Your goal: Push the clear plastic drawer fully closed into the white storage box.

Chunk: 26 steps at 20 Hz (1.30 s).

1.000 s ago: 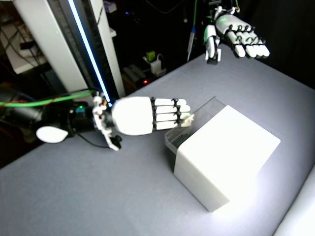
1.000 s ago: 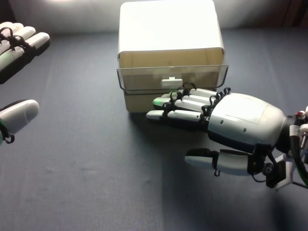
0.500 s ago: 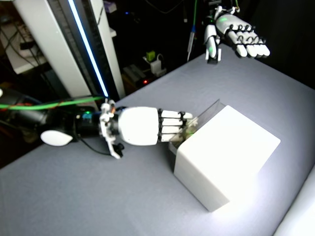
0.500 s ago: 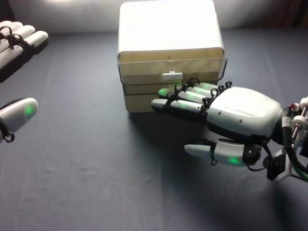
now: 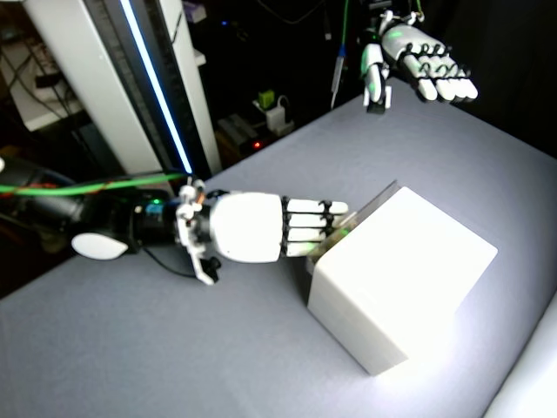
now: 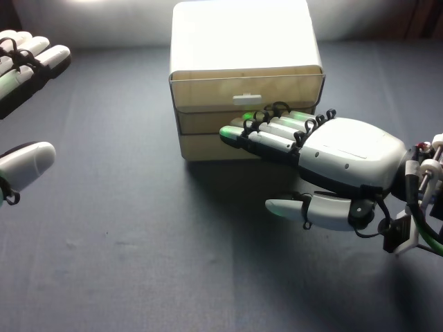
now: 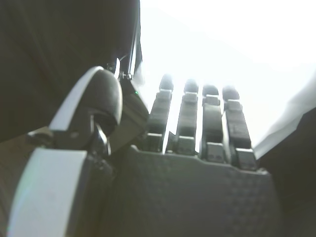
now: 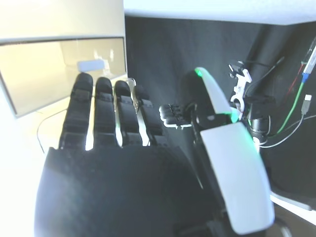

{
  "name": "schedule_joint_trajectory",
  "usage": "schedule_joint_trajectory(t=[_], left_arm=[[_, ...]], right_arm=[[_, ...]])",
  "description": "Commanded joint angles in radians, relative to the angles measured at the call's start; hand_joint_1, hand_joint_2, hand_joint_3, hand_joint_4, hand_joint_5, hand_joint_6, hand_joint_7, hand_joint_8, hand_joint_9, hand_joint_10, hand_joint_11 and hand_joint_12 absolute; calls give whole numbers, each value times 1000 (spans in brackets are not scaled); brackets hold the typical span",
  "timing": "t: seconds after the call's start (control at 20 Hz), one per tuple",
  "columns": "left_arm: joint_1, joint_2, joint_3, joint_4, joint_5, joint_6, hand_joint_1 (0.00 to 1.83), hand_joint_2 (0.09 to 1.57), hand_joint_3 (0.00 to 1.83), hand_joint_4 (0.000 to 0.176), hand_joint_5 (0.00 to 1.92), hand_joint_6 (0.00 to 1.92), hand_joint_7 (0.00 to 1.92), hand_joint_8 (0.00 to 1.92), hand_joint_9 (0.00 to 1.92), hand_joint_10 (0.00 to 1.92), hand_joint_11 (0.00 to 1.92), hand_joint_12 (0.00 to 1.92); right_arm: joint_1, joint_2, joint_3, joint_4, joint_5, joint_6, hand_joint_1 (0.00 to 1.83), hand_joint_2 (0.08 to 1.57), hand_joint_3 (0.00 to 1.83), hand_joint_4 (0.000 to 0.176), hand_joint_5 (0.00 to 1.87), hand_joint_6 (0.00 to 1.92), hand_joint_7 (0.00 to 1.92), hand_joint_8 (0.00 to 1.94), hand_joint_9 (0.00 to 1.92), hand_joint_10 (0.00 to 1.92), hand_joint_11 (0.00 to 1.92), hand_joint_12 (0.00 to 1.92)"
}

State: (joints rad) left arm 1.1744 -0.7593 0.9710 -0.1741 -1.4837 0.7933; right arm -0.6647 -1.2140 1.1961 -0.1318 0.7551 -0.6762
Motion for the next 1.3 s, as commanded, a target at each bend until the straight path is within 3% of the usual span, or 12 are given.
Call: schedule_joint_trajectory(t=[0.0,0.35,0.45,0.5,0.55,0.65,0.75,0.85,0.95,1.05,1.15,1.25], left_arm=[[-1,4,-2,-22,-129,2,0,1562,28,45,0,0,0,0,0,0,0,0],[6,4,-4,-28,-139,2,0,1569,22,36,0,0,0,0,0,0,0,0],[10,4,-5,-31,-146,2,0,1554,12,56,0,0,0,0,0,0,0,0],[13,4,-6,-33,-149,2,0,1547,8,57,0,0,0,0,0,0,0,0],[18,5,-7,-37,-154,2,0,1549,9,48,3,1,0,0,0,0,0,0],[25,5,-9,-42,-161,2,0,1539,3,48,6,2,0,0,0,0,0,0],[30,5,-10,-48,-167,2,0,1528,0,56,0,0,0,0,0,0,0,0],[38,6,-11,-54,-173,2,0,1531,0,58,0,0,0,0,0,0,0,0],[40,6,-12,-56,-177,2,0,1530,0,81,0,0,0,0,0,0,0,0],[41,6,-12,-56,-178,2,0,1536,2,101,0,0,0,0,0,0,0,0],[42,6,-12,-56,-181,2,0,1537,2,82,0,0,0,0,0,0,0,0],[42,6,-12,-56,-183,2,0,1548,7,66,0,0,0,0,0,0,0,0]], right_arm=[[12,4,4,40,123,-2,678,1425,0,0,38,10,0,0,0,0,0,0],[12,38,-40,28,175,1,718,1422,3,0,190,8,126,4,144,16,0,743],[5,78,-61,28,214,23,800,1475,9,0,318,30,358,52,393,88,0,1314],[-11,91,-66,28,243,50,811,1464,2,0,458,27,602,90,543,446,181,1557],[-32,106,-66,28,280,97,1077,1356,0,0,556,1224,634,1260,817,1363,737,1848],[-62,125,-68,32,325,145,981,1384,0,0,527,1623,800,1019,836,1461,830,1895],[-88,147,-81,45,366,157,1009,1351,0,0,576,1567,906,1454,961,1773,941,1920],[-110,169,-98,57,402,159,1123,1341,0,0,513,1463,762,1638,950,1668,928,1904],[-130,184,-112,67,442,164,1032,1355,1,0,554,1554,857,1374,1070,1527,1121,1782],[-171,216,-133,100,503,164,960,1393,3,0,515,1654,799,1326,834,1623,810,1904],[-211,244,-149,140,565,162,939,1394,0,0,523,1654,785,1085,834,1482,806,1874],[-250,276,-170,185,621,140,947,1393,0,0,527,1665,784,1422,963,1787,1046,1914]])
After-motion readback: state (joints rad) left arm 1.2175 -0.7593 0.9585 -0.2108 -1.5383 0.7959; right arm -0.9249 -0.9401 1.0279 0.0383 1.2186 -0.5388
